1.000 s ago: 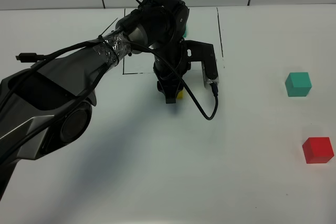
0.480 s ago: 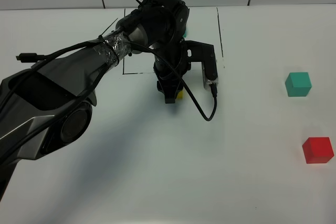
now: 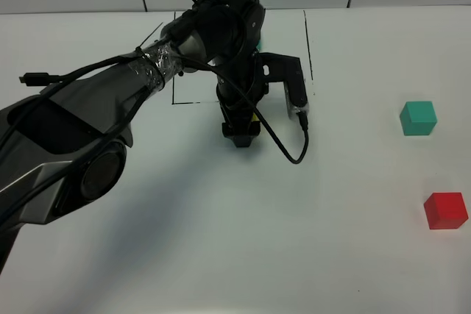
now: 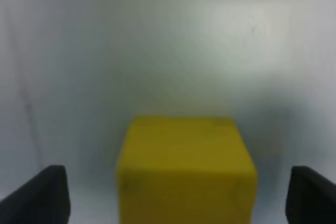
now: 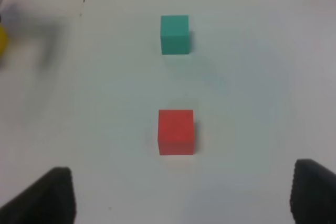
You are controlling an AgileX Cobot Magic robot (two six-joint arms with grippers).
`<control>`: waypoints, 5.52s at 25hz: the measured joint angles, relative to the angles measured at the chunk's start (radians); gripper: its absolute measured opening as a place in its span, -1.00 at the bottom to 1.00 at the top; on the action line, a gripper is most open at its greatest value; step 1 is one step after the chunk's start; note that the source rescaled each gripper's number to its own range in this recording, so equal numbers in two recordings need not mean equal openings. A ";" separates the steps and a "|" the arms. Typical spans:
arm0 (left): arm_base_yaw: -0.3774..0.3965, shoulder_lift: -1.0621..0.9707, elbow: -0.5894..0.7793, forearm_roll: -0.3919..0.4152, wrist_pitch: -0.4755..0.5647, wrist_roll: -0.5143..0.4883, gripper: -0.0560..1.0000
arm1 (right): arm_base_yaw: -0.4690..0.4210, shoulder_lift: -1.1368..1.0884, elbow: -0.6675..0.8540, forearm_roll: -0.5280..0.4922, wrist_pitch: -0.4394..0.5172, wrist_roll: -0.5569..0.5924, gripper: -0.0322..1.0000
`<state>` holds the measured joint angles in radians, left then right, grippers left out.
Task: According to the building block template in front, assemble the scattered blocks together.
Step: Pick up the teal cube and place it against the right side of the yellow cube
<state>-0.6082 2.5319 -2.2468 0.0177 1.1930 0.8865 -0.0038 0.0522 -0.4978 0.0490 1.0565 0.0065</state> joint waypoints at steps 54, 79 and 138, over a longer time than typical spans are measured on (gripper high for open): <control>0.480 -1.781 1.344 0.198 -0.185 -0.972 0.83 | 0.000 0.000 0.000 0.000 0.000 0.000 0.39; 0.480 -2.393 1.735 -0.018 -0.165 -0.930 0.63 | 0.000 0.000 0.000 0.000 0.000 0.000 0.39; 0.554 -2.537 1.742 -0.025 -0.157 -0.906 0.61 | 0.000 0.000 0.000 0.001 0.000 0.000 0.39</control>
<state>-0.0541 -0.0047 -0.5046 -0.0072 1.0363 -0.0196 -0.0038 0.0522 -0.4978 0.0502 1.0565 0.0065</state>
